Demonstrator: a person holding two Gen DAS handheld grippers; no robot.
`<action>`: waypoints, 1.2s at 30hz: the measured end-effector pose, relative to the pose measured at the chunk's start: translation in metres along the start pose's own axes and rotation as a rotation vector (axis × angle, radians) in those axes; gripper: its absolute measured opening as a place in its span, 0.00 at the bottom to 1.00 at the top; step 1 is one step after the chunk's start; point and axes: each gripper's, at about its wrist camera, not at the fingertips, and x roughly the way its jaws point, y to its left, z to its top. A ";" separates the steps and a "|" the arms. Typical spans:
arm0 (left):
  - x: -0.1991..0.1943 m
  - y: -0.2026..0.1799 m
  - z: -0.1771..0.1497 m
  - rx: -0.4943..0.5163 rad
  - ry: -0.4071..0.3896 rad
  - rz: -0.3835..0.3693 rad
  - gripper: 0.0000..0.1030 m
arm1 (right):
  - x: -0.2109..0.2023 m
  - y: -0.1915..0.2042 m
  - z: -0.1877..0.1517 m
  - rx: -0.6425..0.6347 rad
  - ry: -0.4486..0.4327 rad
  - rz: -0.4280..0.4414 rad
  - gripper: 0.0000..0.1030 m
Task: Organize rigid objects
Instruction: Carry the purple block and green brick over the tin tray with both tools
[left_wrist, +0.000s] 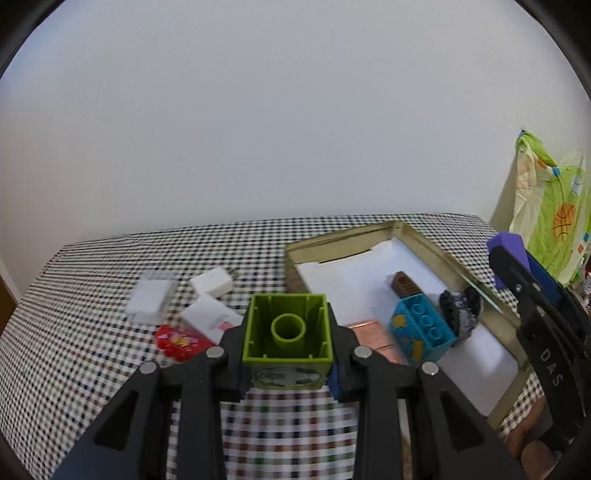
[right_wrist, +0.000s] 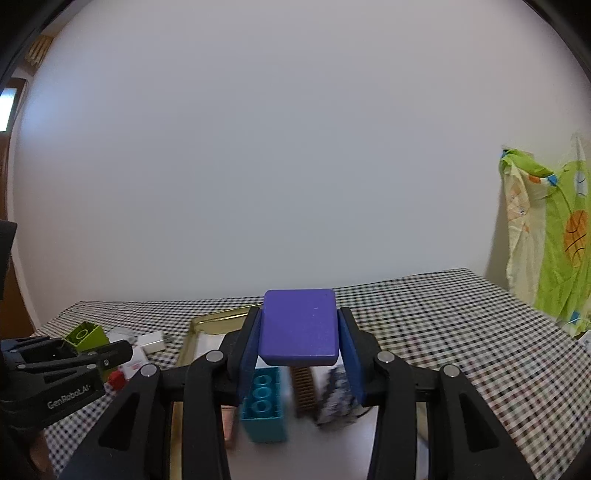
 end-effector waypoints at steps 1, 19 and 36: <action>0.001 -0.003 0.001 0.001 0.004 -0.012 0.29 | -0.004 -0.003 0.000 0.005 -0.002 -0.006 0.42; 0.028 -0.076 -0.002 0.098 0.062 -0.088 0.29 | 0.005 -0.028 0.002 -0.041 0.096 -0.083 0.42; 0.042 -0.097 -0.009 0.125 0.099 -0.061 0.29 | 0.040 -0.052 -0.005 -0.035 0.234 -0.063 0.42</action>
